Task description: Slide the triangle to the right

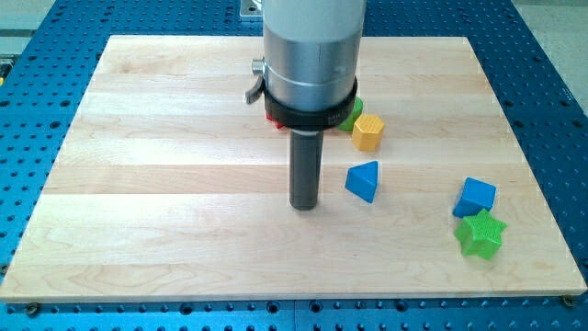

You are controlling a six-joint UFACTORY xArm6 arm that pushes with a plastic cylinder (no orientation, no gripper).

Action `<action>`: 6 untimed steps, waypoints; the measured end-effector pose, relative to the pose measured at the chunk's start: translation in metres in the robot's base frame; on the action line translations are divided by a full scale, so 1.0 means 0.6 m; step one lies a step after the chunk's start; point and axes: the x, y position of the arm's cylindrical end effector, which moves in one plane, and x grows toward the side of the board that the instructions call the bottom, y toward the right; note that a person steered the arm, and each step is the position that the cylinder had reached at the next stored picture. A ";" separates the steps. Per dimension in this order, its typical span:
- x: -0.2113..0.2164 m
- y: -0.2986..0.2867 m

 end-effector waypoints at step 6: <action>-0.024 -0.004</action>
